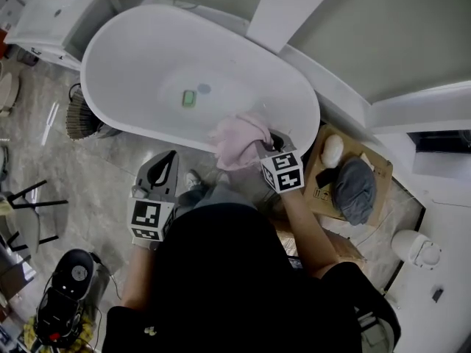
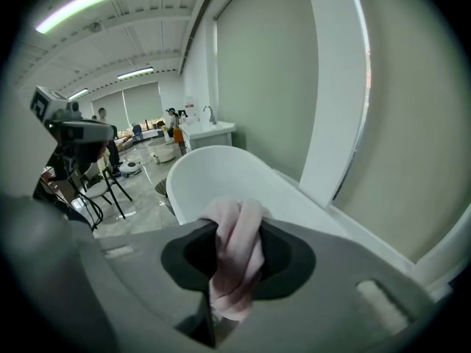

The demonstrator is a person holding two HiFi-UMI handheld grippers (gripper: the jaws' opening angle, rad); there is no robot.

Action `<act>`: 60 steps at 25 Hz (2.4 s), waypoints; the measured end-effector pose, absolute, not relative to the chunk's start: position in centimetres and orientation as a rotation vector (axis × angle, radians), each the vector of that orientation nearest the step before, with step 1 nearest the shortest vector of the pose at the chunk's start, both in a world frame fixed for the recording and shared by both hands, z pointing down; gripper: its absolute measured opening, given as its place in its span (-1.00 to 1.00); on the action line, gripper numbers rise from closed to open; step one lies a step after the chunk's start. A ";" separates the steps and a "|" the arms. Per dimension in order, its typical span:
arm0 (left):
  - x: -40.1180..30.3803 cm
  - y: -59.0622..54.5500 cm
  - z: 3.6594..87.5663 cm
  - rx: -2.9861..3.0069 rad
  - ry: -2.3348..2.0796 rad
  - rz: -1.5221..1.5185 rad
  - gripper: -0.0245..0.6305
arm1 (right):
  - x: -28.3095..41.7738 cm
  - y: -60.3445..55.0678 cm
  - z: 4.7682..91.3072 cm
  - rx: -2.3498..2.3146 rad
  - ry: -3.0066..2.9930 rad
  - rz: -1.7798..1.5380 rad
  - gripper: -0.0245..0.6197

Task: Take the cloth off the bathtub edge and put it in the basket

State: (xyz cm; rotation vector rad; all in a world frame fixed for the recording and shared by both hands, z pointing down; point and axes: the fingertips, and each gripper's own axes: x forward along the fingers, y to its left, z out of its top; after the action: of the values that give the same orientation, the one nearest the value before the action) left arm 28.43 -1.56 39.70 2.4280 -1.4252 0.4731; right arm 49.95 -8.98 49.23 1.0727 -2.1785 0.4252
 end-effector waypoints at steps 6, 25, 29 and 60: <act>28.1 -2.2 37.5 2.417 -1.480 0.432 -0.91 | 48.8 -9.5 42.3 1.081 -2.323 0.384 -0.66; 23.5 1.4 33.9 2.223 -1.794 0.339 -0.91 | 40.9 -8.0 32.0 0.797 -2.692 0.260 -0.66; 21.7 3.0 34.1 2.130 -1.877 0.335 -0.91 | 37.9 -7.6 31.2 0.663 -2.745 0.243 -0.66; -17.0 17.1 33.8 1.708 -2.238 0.180 -0.91 | -7.2 0.8 29.7 0.122 -2.832 0.236 -0.66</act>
State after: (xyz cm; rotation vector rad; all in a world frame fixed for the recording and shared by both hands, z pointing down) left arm -17.04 17.06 33.78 1.7083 -2.2376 0.1802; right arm -7.19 0.76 29.68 0.1215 -2.8321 0.2359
